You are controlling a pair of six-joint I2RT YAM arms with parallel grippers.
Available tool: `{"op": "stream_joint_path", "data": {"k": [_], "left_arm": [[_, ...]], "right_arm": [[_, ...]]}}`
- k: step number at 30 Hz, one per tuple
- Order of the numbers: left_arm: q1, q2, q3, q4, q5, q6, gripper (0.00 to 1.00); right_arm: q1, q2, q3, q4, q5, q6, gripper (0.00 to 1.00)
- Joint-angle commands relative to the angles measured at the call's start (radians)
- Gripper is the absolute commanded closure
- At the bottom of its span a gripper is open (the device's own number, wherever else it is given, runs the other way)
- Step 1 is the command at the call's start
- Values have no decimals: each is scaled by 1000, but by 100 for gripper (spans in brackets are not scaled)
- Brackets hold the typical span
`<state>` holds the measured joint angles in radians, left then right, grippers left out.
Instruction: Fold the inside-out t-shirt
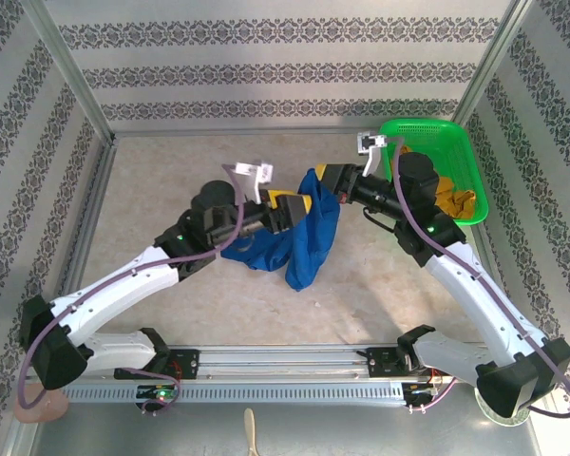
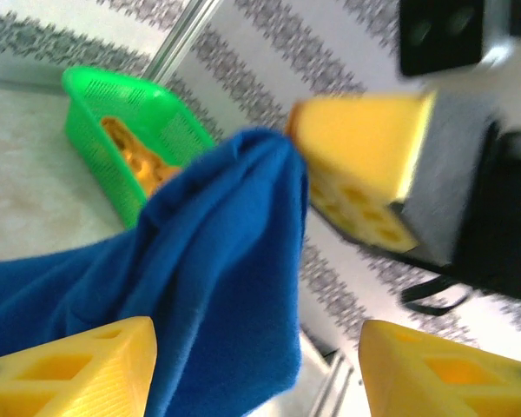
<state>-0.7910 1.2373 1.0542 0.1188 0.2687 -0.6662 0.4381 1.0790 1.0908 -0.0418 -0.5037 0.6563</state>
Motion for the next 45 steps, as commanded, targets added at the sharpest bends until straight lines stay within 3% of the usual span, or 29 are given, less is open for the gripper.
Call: {"op": "stream_joint_path", "data": {"k": [1, 5, 7, 10, 15, 18, 20, 22, 24, 33, 39, 45], "left_arm": [[-52, 70, 52, -108, -140, 115, 36], [-65, 124, 75, -101, -164, 108, 36], [-65, 127, 65, -91, -200, 107, 41], [-54, 109, 32, -68, -221, 115, 68], [-5, 32, -82, 69, -93, 106, 82], [28, -10, -143, 149, -5, 92, 100], [46, -30, -174, 180, 27, 78, 100], [63, -41, -190, 195, 46, 61, 100], [71, -44, -195, 195, 55, 56, 100], [85, -35, -183, 197, 85, 57, 100], [88, -22, -171, 192, 118, 63, 100], [86, -12, -162, 181, 160, 75, 100]], "right_arm": [[31, 2, 7, 8, 62, -18, 100], [58, 8, 23, -7, 74, -30, 100], [61, 5, 26, -18, 80, -37, 100], [56, -1, 23, -37, 104, -46, 100], [16, 14, 2, -42, 126, -40, 100], [0, 35, -6, -32, 133, -41, 100], [-5, 45, -5, -29, 124, -47, 95], [-4, 37, -10, -33, 115, -54, 46], [6, 5, -28, -45, 131, -53, 30], [107, -109, -158, -65, 218, -29, 32], [178, -11, -100, -51, 250, -59, 28], [176, 120, -45, -57, 219, -82, 23]]}}
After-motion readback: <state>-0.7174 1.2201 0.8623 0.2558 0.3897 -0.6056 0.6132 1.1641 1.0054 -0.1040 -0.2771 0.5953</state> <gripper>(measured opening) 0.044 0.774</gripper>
